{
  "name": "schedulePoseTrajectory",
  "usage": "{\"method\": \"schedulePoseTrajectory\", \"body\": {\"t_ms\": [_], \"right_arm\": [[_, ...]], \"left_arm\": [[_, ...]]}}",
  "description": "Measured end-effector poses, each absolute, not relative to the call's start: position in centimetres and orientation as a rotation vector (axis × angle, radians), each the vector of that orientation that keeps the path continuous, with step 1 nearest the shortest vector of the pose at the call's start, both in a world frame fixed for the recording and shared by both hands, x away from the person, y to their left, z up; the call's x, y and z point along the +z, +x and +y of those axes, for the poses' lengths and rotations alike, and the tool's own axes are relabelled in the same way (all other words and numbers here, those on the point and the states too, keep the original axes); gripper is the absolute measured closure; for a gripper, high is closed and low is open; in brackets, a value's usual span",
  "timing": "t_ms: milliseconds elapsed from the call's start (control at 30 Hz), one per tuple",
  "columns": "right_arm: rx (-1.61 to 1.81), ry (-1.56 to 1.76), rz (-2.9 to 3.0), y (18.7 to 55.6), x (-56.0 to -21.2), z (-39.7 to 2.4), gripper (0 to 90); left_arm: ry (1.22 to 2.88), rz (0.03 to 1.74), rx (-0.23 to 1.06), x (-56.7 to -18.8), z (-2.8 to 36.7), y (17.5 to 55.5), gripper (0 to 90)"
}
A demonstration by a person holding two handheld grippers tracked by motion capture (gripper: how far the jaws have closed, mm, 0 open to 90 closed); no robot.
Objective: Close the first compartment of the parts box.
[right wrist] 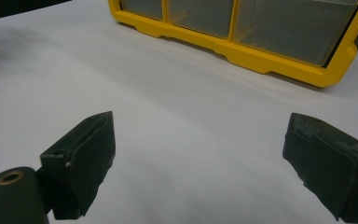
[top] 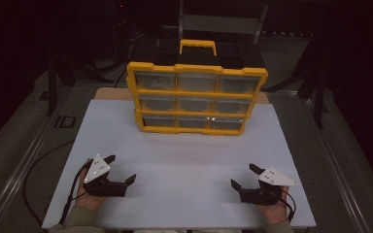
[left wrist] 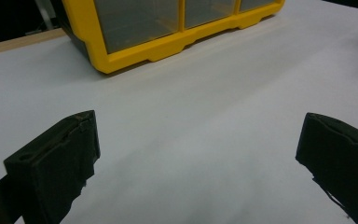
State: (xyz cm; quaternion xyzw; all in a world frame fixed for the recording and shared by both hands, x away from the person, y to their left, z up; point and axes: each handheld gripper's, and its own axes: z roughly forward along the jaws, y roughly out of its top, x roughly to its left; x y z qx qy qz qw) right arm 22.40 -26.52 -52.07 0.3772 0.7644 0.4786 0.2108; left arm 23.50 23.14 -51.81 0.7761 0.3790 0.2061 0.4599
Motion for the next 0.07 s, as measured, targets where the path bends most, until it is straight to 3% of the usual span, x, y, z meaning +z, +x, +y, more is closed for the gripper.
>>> {"method": "schedulePoseTrajectory", "body": {"t_ms": [67], "right_arm": [[1.329,1.045,2.123,22.39,-52.07,-26.5,9.7]], "left_arm": [[1.935,0.946,0.542,-51.96,23.08,23.62,0.5]]}}
